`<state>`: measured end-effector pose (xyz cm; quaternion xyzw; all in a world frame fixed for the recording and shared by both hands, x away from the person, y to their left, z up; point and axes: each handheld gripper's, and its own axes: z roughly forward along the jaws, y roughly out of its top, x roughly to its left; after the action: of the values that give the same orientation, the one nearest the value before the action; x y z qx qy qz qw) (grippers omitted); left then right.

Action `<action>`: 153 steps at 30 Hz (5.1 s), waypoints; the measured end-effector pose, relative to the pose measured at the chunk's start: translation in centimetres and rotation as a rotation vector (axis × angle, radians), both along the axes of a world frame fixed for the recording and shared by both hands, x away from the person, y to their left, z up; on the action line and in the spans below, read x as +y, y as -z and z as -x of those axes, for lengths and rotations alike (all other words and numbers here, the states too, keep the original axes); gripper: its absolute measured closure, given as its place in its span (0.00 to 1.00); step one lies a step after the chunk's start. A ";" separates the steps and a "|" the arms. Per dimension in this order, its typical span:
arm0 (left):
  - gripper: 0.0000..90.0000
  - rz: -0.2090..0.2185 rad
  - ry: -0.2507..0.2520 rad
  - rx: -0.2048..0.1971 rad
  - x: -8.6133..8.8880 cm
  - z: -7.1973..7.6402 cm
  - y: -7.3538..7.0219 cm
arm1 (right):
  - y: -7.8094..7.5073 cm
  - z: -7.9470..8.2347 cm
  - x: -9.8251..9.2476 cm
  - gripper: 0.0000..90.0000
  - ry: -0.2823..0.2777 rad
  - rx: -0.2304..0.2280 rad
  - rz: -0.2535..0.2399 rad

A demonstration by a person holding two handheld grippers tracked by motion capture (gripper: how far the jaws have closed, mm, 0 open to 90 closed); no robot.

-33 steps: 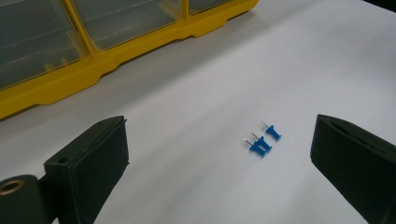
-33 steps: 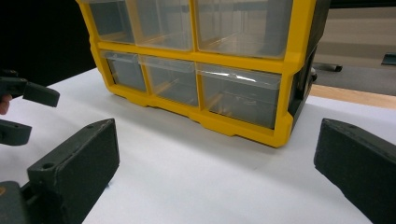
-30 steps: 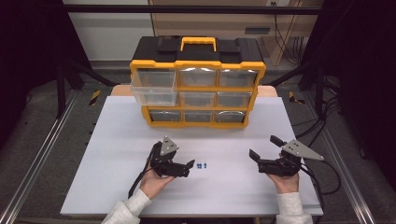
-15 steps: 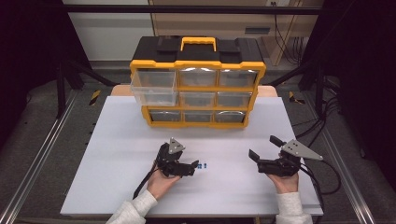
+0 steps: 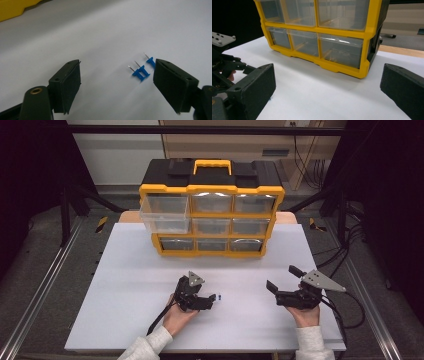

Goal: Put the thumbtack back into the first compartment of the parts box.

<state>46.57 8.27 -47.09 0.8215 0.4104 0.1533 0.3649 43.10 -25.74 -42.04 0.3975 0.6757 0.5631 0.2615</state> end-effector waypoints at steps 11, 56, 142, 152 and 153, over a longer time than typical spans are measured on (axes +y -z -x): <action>0.37 -0.027 -0.009 0.001 -0.8 0.0 0.4 | 0.0 0.0 -0.1 0.01 -0.001 0.000 0.000; 0.93 -0.116 0.021 0.013 -1.2 0.9 0.1 | 0.0 0.0 0.0 0.01 -0.003 -0.003 -0.001; 0.95 0.059 0.080 -0.189 10.6 1.8 -14.9 | 0.1 -0.1 0.1 0.01 -0.001 0.004 0.004; 0.95 0.059 0.075 -0.221 11.4 1.6 -17.5 | 0.1 -0.1 0.1 0.01 -0.004 0.008 0.005; 0.95 0.059 0.075 -0.225 11.5 1.6 -17.8 | 0.1 -0.1 0.1 0.01 -0.003 0.009 0.005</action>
<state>44.94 19.75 -29.34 0.8028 0.3401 0.2184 0.4383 43.19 -25.63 -42.14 0.3982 0.6789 0.5600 0.2586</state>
